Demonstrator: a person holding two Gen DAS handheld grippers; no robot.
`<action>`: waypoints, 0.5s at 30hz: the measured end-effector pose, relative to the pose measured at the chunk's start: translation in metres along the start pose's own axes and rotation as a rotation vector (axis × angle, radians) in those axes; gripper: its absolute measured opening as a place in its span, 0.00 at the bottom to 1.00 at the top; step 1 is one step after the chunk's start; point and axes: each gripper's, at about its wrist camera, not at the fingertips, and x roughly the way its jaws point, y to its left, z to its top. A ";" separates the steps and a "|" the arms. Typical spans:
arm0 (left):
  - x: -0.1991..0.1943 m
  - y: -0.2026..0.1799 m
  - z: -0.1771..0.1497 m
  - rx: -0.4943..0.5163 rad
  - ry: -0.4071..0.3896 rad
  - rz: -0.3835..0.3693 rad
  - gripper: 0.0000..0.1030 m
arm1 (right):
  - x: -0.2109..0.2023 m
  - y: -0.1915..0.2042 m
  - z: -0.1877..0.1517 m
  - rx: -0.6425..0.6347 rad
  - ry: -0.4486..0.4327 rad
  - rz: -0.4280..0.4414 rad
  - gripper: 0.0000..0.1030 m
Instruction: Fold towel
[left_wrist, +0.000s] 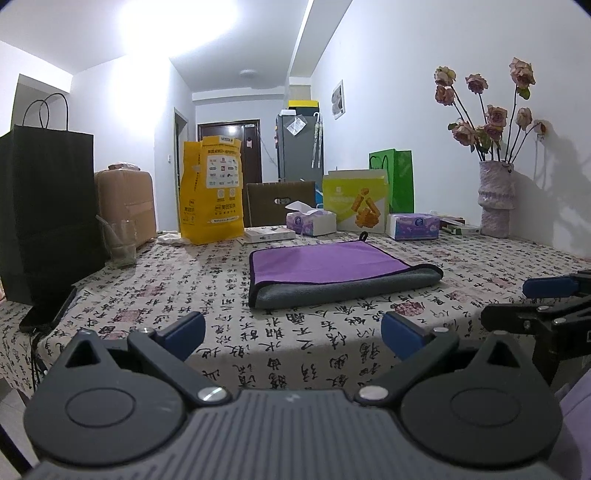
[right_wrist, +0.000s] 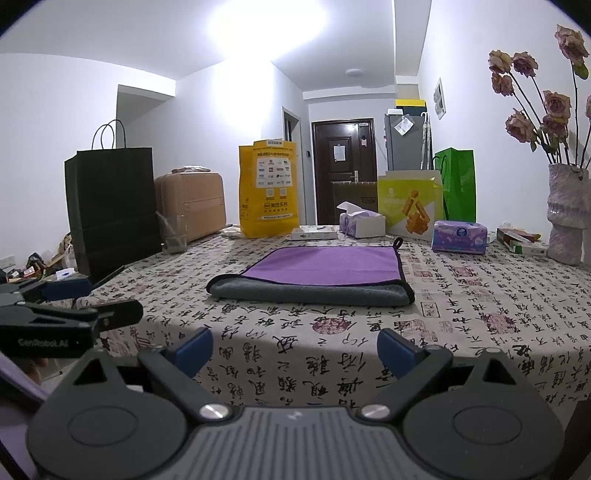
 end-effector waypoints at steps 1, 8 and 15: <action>0.000 0.000 0.000 -0.002 0.002 0.000 1.00 | 0.000 0.000 0.000 0.001 0.000 0.000 0.93; 0.001 -0.001 -0.002 -0.012 0.001 -0.007 1.00 | -0.001 -0.001 0.000 -0.003 0.006 -0.008 0.93; 0.002 0.004 -0.003 -0.017 0.002 0.002 1.00 | 0.001 0.000 0.000 -0.001 0.008 -0.002 0.93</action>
